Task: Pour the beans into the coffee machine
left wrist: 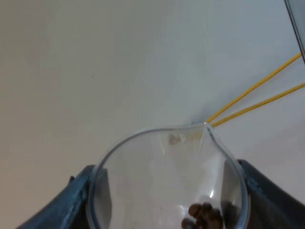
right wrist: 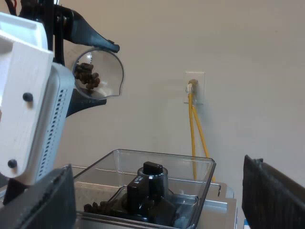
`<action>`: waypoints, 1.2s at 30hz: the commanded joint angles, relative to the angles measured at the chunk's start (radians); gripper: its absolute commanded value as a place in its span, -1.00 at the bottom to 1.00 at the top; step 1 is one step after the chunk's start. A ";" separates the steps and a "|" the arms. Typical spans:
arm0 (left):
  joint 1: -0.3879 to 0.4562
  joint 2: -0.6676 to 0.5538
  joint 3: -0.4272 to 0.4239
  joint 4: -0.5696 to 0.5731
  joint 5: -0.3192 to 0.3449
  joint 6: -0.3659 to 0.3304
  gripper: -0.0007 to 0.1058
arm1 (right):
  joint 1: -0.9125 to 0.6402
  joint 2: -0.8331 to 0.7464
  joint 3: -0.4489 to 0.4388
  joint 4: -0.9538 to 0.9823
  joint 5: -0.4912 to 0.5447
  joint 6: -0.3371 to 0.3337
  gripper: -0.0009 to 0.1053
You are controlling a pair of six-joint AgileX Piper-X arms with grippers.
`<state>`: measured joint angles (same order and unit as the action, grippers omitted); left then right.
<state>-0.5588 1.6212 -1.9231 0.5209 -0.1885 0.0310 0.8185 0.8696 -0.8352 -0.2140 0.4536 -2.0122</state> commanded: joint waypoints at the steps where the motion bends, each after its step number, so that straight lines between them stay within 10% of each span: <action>1: -0.004 -0.005 -0.002 -0.016 0.011 0.034 -0.97 | -0.004 -0.004 -0.009 -0.015 -0.002 -0.005 0.41; 36: -0.003 -0.005 -0.002 -0.018 0.142 0.234 -0.97 | -0.004 -0.004 -0.009 -0.022 -0.002 0.019 0.41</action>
<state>-0.5588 1.6212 -1.9231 0.5209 -0.0581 0.2421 0.8185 0.8696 -0.8352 -0.2216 0.4536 -1.9908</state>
